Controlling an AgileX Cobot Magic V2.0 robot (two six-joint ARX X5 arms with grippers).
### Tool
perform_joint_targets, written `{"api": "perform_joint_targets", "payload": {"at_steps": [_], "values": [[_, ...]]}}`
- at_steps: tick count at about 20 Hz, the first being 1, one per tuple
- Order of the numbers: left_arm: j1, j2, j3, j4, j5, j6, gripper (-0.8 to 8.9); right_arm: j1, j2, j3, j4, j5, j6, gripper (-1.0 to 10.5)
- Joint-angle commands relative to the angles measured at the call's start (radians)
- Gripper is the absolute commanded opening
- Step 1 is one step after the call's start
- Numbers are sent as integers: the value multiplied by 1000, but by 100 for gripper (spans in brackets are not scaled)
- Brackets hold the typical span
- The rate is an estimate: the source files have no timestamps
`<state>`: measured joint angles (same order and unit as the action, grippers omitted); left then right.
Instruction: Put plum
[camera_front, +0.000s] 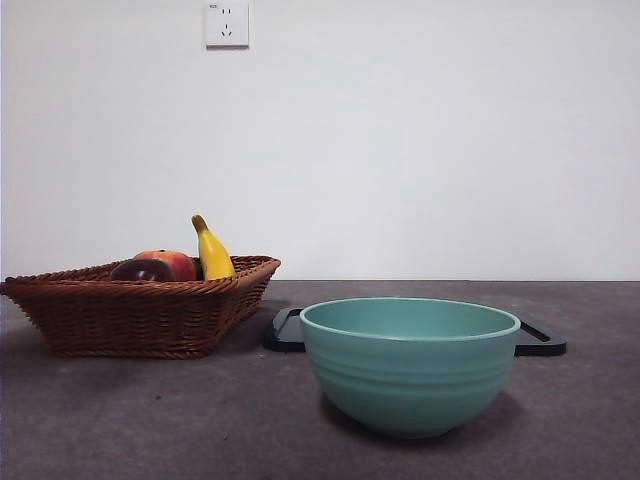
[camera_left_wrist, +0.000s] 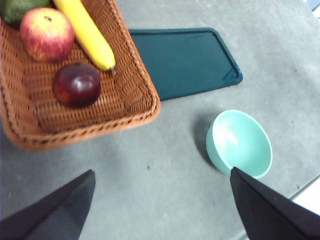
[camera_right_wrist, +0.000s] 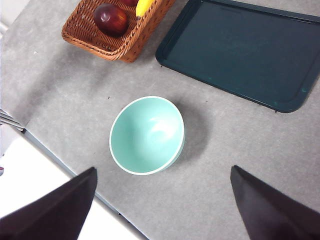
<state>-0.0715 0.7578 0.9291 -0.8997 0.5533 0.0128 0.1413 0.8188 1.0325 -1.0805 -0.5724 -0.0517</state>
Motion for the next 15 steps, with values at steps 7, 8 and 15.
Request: {"api": "perform_joint_targets", "payload": {"at_steps": [7,8,15], "values": [[-100,231,177,86,-203,-30,436,3,6,19,18,0,15,427],[-117,277,210,86,-226,-28,436,3,6,19,18,0,15,427],[-197,591,351,127,-349,-16,436,3,6,19,17,0,18,427]]}}
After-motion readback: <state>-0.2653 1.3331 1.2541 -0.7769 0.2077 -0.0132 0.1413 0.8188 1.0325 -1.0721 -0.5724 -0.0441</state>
